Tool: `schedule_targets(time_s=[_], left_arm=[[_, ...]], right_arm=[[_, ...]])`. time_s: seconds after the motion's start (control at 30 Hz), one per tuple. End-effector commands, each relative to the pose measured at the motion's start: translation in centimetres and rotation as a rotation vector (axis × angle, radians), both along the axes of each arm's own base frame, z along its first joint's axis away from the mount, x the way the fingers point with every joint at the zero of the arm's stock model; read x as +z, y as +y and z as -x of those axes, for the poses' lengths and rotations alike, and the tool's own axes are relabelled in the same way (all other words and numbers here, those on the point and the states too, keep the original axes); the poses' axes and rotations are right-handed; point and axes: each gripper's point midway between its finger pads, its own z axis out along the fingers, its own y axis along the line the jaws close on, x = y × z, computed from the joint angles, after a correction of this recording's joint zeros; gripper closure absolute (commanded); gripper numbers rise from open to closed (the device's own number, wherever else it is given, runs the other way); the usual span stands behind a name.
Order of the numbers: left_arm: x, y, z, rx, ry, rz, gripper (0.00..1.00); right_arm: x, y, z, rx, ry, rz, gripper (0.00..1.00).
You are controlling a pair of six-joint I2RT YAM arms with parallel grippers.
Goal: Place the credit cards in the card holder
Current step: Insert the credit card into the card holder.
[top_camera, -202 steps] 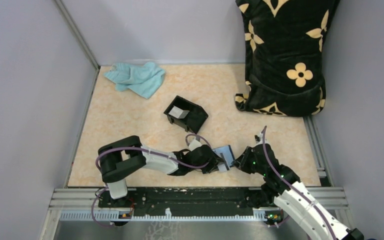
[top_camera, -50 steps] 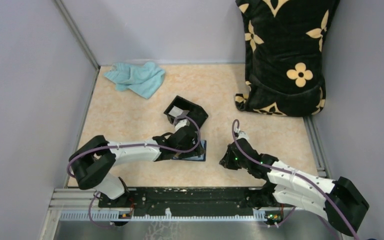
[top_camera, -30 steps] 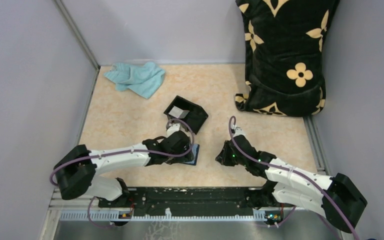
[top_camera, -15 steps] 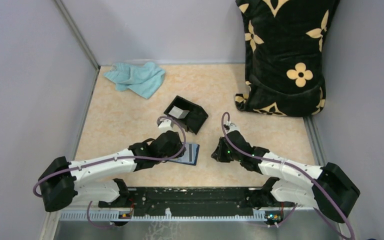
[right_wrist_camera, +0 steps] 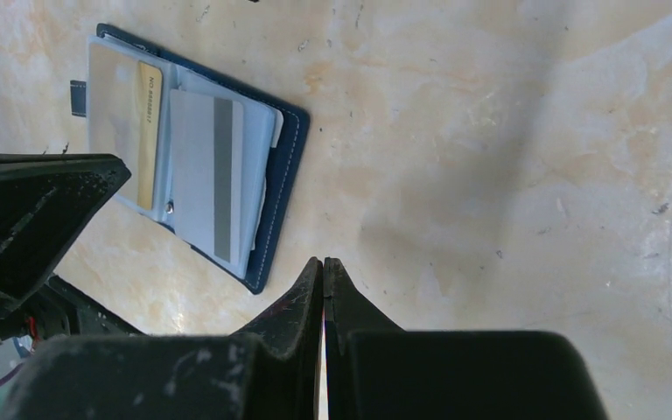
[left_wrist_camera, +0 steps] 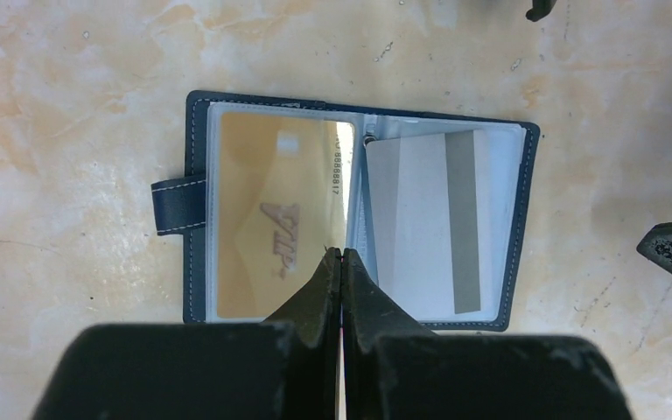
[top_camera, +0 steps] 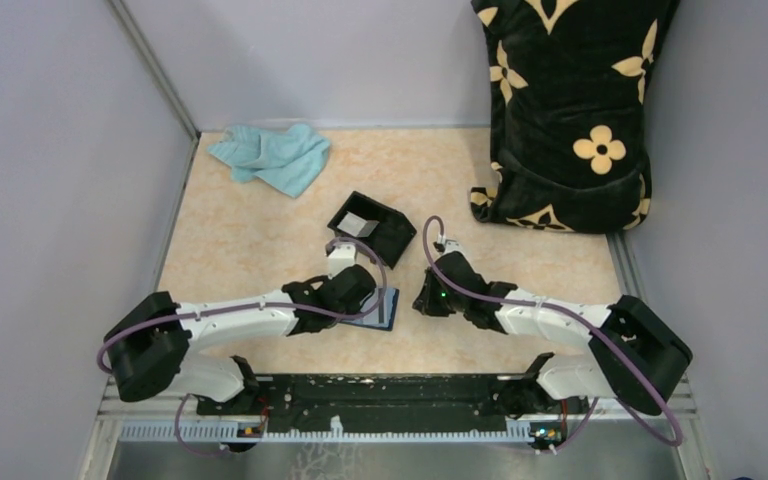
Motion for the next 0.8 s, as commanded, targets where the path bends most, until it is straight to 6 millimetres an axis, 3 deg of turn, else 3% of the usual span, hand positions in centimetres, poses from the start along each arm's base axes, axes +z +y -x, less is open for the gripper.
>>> schedule_targets(time_s=[0.0,0.77], left_arm=[[0.3,0.1,-0.8,-0.014,-0.023,-0.057,1.00],[-3.0,-1.4,-0.6,-0.096,0.080,-0.175,1.00]], right_arm=[[2.5,2.5,-1.8,0.028,-0.074,-0.070,1.00],[0.8,4.2,-2.3,0.057,-0.039,-0.075,1.00]])
